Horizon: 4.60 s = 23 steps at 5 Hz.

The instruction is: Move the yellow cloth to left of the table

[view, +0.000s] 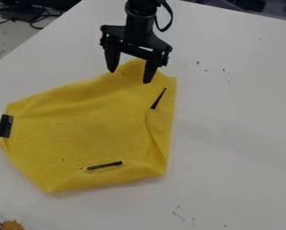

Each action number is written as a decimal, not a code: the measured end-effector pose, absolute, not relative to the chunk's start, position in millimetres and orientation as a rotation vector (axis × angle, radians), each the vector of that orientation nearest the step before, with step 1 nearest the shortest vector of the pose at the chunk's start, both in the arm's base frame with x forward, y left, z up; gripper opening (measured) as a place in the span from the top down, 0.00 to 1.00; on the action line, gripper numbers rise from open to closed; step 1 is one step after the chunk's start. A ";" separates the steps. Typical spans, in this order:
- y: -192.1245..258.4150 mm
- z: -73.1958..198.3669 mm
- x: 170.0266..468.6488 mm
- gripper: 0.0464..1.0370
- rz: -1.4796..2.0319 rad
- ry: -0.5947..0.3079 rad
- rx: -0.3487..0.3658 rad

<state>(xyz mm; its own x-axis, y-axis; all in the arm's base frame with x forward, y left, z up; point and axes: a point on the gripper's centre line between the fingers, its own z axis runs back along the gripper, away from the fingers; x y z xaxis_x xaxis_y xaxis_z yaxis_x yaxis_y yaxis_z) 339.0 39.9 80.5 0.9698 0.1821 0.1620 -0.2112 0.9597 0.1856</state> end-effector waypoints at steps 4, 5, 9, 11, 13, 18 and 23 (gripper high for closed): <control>50.3 19.9 285.1 0.04 0.318 -0.073 0.085; 54.0 19.0 284.7 0.04 0.332 -0.073 0.080; 58.7 -0.1 283.8 0.34 0.367 -0.111 0.012; 58.9 1.2 284.7 0.85 0.329 -0.084 0.014; 35.3 21.1 270.2 0.99 0.376 -0.060 0.078; -6.1 26.8 260.9 0.81 0.520 -0.156 -0.053; 54.6 41.8 249.1 0.04 0.552 -0.023 0.152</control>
